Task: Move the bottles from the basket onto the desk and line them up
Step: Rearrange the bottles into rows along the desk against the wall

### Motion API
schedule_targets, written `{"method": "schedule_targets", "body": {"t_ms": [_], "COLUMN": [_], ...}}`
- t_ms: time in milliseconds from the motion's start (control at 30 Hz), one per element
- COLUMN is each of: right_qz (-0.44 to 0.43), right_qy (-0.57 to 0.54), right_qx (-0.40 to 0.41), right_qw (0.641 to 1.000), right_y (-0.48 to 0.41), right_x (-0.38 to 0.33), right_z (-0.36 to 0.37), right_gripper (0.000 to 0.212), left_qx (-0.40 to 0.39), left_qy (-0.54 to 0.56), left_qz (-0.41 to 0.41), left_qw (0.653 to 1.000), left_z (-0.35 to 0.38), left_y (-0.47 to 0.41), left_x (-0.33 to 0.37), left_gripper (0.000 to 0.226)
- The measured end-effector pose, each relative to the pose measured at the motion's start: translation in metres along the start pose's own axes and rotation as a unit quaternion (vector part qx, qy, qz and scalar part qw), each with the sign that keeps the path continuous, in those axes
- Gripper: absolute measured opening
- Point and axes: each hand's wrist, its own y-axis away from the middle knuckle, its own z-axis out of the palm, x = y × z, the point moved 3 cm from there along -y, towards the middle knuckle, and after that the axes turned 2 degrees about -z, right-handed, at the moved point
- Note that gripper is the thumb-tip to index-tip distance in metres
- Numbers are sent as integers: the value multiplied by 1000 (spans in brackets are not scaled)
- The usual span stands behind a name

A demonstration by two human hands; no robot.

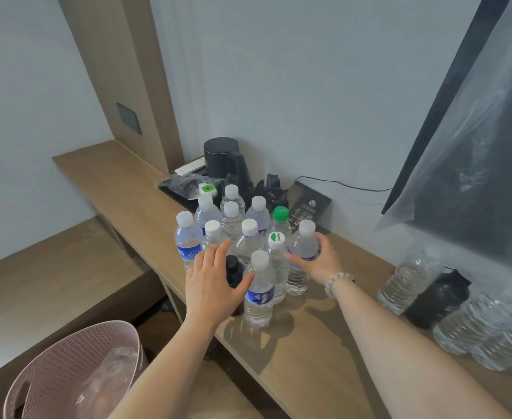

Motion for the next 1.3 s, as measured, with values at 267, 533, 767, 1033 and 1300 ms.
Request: {"method": "schedule_targets", "body": {"t_ms": [267,533,767,1033,1300], "right_qz": [18,18,23,16,33], "right_qy": [-21,26,1,13,22], "right_qx": [-74,-76,-27,-16,-22], "right_qw": [997,997,999,1000,999], "right_y": [-16,-25,-21,-5,12], "right_x": [9,12,18,16,28], "right_z": [4,0,-3,-8,-15], "right_gripper": [119,126,72,56,63], "left_qx": [-2,-9,-15,43,20], "left_qy": [-1,6,42,129,182], "left_qz": [4,-4,-20,-80,-156], "left_qw": [1000,1000,999,987,971], "left_z": [1,4,5,17,35], "left_y": [-1,6,8,30,34], "left_x": [0,1,7,19,31], "left_gripper": [84,87,87,83,104]}}
